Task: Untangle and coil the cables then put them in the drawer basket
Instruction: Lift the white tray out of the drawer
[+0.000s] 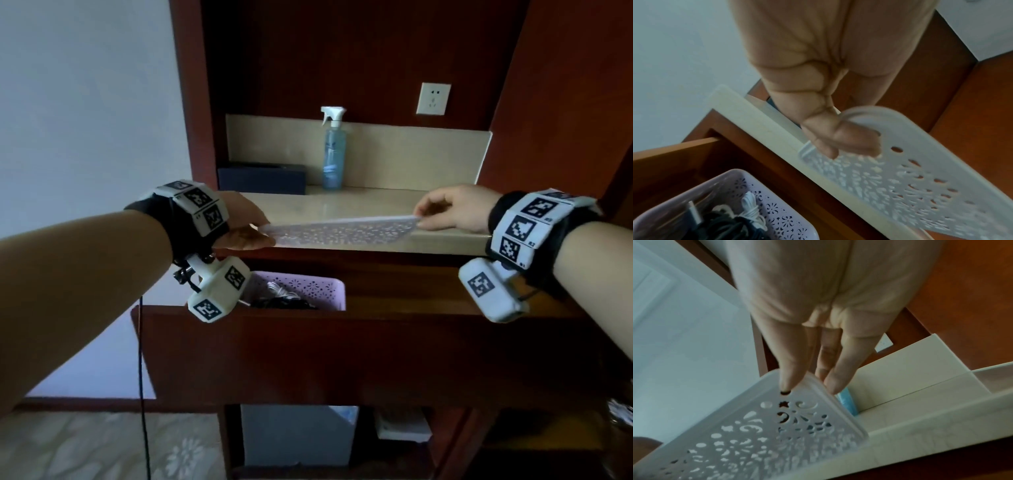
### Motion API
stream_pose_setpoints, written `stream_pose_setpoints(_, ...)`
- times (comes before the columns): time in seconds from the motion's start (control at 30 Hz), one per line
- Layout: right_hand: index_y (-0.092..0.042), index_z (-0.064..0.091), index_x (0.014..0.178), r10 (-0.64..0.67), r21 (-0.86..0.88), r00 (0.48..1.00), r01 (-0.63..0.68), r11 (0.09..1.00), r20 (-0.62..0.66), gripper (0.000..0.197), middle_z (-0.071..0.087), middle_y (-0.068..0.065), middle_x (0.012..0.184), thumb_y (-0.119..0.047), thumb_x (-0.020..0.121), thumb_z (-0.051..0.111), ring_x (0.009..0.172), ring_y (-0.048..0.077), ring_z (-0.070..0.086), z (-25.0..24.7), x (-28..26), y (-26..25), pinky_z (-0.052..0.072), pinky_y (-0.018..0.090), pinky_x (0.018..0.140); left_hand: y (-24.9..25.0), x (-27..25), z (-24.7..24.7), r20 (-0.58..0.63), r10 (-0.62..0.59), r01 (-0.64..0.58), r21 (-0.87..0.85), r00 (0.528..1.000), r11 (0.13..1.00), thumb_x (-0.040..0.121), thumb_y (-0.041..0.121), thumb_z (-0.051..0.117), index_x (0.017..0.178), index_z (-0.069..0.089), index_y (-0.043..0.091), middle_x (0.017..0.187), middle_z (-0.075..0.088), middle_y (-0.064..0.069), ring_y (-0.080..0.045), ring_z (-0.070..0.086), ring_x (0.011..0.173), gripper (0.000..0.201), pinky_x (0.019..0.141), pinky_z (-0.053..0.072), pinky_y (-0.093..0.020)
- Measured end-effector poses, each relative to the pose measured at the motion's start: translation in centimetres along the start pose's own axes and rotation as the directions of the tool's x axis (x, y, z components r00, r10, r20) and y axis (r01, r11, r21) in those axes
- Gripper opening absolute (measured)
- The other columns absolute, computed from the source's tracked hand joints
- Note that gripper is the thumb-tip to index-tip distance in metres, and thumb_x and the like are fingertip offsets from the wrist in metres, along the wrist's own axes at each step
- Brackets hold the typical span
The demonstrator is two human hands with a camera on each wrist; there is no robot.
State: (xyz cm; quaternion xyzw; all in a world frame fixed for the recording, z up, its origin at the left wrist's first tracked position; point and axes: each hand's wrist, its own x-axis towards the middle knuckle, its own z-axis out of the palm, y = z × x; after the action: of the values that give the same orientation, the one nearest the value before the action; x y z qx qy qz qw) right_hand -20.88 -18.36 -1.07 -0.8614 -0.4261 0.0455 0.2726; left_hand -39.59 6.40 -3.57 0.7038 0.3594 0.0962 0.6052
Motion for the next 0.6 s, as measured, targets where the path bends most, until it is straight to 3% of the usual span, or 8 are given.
stream_pose_setpoints(0.07, -0.021, 0.062, 0.084, 0.044, 0.027, 0.996, -0.046, 0.999, 0.082, 0.016, 0.062, 0.001, 0.095, -0.005, 0.084, 0.063, 0.086, 0.012, 0.056, 1.2, -0.1, -1.4, 0.044, 0.019, 0.082, -0.7, -0.7, -1.4, -0.038, -0.002, 0.001, -0.025, 0.999, 1.0, 0.093, -0.005, 0.049, 0.091, 0.047, -0.004, 0.08, 0.059, -0.019, -0.017, 0.064, 0.042, 0.003, 0.037, 0.05, -0.021)
stream_pose_setpoints(0.1, -0.022, 0.062, 0.082, 0.076, 0.058, 0.992, -0.082, 0.995, 0.101, 0.021, 0.063, 0.004, 0.095, -0.001, 0.085, 0.059, 0.084, 0.012, 0.057, 1.8, 0.2, -1.9, 0.046, 0.023, 0.082, -1.1, -0.9, -2.0, -0.053, 0.0, -0.001, -0.019, 0.999, 1.0, 0.093, -0.006, 0.049, 0.089, 0.047, -0.004, 0.078, 0.059, -0.018, -0.016, 0.063, 0.04, 0.005, 0.035, 0.048, -0.019)
stream_pose_setpoints(0.2, -0.014, 0.063, 0.089, 0.18, 0.092, 0.976, -0.191, 0.977, 0.12, 0.021, 0.058, 0.009, 0.09, 0.001, 0.091, 0.048, 0.063, 0.005, 0.059, 3.8, 1.1, -2.9, 0.051, 0.016, 0.06, -2.0, -1.2, -3.2, -0.077, 0.012, -0.011, 0.017, 0.997, 1.0, 0.091, -0.007, 0.05, 0.085, 0.047, -0.002, 0.068, 0.06, -0.016, -0.015, 0.061, 0.037, 0.009, 0.035, 0.047, -0.017)
stream_pose_setpoints(0.27, -0.001, 0.058, 0.112, 0.251, 0.135, 0.945, -0.282, 0.95, 0.21, 0.022, 0.056, 0.018, 0.1, -0.002, 0.094, 0.046, 0.065, 0.012, 0.059, 5.0, 1.7, -3.2, 0.053, 0.017, 0.051, -2.5, -1.2, -3.7, -0.087, 0.002, 0.002, 0.04, 0.996, 0.999, 0.092, -0.008, 0.049, 0.084, 0.048, -0.002, 0.072, 0.057, -0.016, -0.014, 0.06, 0.036, 0.01, 0.035, 0.046, -0.016)
stream_pose_setpoints(0.33, 0.009, 0.05, 0.12, 0.293, 0.069, 0.915, -0.323, 0.944, 0.277, 0.028, 0.057, 0.02, 0.09, -0.003, 0.095, 0.046, 0.057, 0.015, 0.059, 6.2, 2.5, -3.1, 0.048, 0.016, 0.041, -3.0, -1.0, -4.0, -0.074, -0.024, 0.032, 0.107, 0.997, 0.994, 0.092, -0.01, 0.048, 0.088, 0.05, -0.004, 0.075, 0.055, -0.016, -0.013, 0.058, 0.034, 0.007, 0.036, 0.045, -0.015)
stream_pose_setpoints(0.4, 0.008, 0.052, 0.119, 0.304, -0.03, 0.906, -0.309, 0.951, 0.295, 0.028, 0.056, 0.014, 0.076, -0.001, 0.092, 0.051, 0.053, 0.015, 0.057, 7.2, 3.5, -3.0, 0.046, 0.017, 0.04, -3.3, -0.6, -4.2, -0.063, -0.051, 0.062, 0.195, 0.997, 0.979, 0.091, -0.011, 0.048, 0.093, 0.053, -0.004, 0.076, 0.057, -0.017, -0.013, 0.058, 0.035, 0.009, 0.036, 0.046, -0.015)
stream_pose_setpoints(0.5, 0.006, 0.053, 0.119, 0.316, -0.052, 0.884, -0.319, 0.946, 0.345, 0.03, 0.057, 0.014, 0.075, 0.005, 0.089, 0.054, 0.056, 0.019, 0.055, 8.2, 5.0, -2.8, 0.048, 0.02, 0.041, -3.5, 0.2, -4.3, -0.097, -0.071, 0.098, 0.308, 0.993, 0.946, 0.089, -0.012, 0.049, 0.095, 0.056, -0.005, 0.08, 0.058, -0.017, -0.014, 0.06, 0.037, 0.012, 0.034, 0.044, -0.017)
stream_pose_setpoints(0.6, 0.006, 0.054, 0.117, 0.301, -0.027, 0.857, -0.32, 0.947, 0.418, 0.027, 0.056, 0.014, 0.075, 0.004, 0.09, 0.053, 0.047, 0.015, 0.057, 9.0, 6.3, -2.8, 0.044, 0.016, 0.037, -3.7, 1.9, -4.0, -0.1, -0.101, 0.136, 0.463, 0.99, 0.876, 0.088, -0.013, 0.048, 0.108, 0.057, -0.006, 0.095, 0.059, -0.02, -0.017, 0.063, 0.046, 0.022, 0.035, 0.045, -0.017)
